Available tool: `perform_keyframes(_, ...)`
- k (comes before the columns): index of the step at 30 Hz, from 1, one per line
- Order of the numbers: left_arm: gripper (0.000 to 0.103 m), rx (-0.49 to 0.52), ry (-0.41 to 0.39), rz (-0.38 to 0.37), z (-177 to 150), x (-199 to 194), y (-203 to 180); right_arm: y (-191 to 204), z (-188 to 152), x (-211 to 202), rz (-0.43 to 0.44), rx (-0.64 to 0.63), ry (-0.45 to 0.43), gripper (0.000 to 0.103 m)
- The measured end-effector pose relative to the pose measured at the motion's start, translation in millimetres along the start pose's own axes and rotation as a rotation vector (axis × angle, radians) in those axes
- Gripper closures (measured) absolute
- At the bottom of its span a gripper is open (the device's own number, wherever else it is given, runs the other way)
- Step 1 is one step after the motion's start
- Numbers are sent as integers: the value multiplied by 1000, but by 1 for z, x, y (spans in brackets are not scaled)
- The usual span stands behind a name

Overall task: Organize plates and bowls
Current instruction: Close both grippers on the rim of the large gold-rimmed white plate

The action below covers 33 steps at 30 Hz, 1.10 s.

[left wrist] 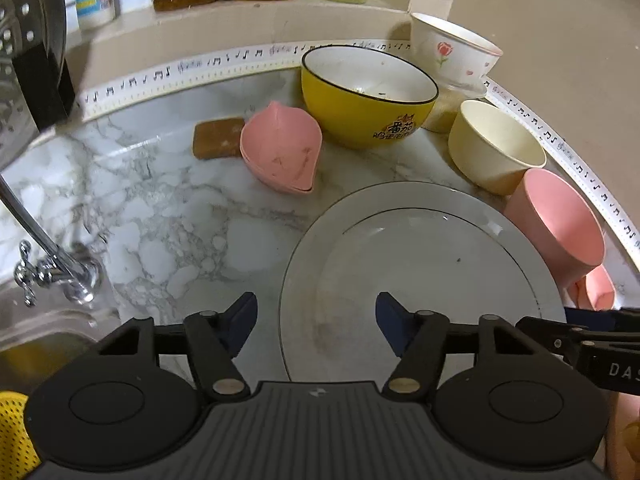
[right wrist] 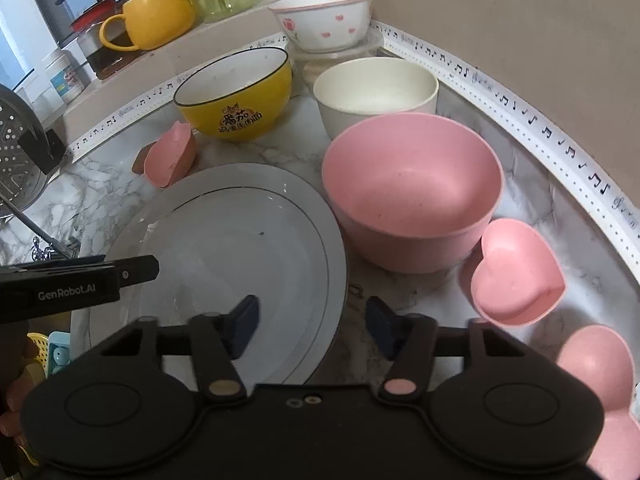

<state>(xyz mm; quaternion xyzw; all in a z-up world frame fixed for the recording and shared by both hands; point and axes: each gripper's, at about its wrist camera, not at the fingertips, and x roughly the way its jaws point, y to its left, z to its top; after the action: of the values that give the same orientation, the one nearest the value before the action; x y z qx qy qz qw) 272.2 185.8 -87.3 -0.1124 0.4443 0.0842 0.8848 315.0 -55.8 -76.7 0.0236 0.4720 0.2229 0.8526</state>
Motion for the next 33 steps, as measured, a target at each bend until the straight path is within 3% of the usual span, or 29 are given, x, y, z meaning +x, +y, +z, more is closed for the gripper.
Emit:
perform_keyframes(7,62,-13,20,-20,1,4,2,-9,1,3,19,38,16,71)
perform_keyframes(14,74,-39,30,-17,1,5,7,-11,3,3,37,55,27,85)
perform_keyframes(18,77,-49,20,-27,1,5,9,-12,2,3,28,60,25,90)
perform_keyframes(33,79,-73,-15,-71,-5,-5,17,-11,1,-6,37,59,21,92)
